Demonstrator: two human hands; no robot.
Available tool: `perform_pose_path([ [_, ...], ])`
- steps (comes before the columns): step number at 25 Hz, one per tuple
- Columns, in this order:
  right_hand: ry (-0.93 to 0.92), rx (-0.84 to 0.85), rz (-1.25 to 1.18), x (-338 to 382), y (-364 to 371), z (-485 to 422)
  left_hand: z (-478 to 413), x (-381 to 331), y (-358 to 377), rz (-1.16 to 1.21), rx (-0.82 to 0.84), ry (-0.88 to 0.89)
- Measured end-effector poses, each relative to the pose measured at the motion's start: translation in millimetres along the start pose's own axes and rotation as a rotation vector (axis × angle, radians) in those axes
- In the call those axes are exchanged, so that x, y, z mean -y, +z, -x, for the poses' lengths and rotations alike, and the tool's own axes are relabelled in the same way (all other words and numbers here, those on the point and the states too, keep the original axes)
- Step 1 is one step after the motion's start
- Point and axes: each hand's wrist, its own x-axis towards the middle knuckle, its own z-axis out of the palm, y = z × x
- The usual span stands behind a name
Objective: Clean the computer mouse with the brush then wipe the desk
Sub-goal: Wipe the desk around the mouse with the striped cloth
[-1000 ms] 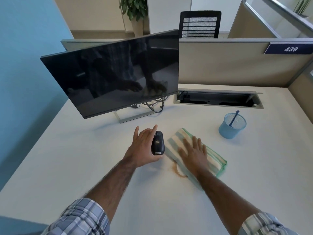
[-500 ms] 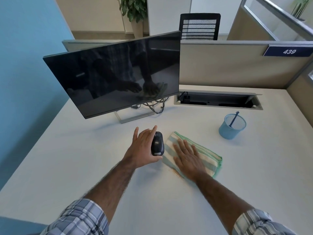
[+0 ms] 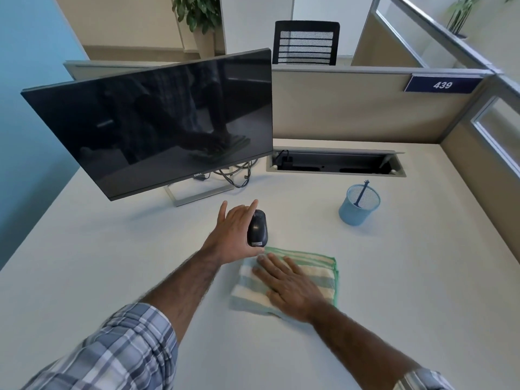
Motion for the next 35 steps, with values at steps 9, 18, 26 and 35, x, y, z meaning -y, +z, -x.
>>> perform_pose_path([
  [9,-0.12,0.032,-0.014,8.5,2.5,26.3,-37.1,-35.4,33.9,-0.037,0.111,0.105],
  [18,-0.154,0.041,-0.003,9.3,4.0,37.6,-34.2,-46.1,64.5,-0.018,0.168,0.091],
  [26,-0.153,0.03,0.007,8.8,6.1,37.4,-31.0,-40.9,69.4,0.043,0.196,0.043],
  [35,0.001,-0.213,-0.106,8.3,-3.5,44.8,50.6,-56.1,88.1,0.115,-0.319,0.186],
])
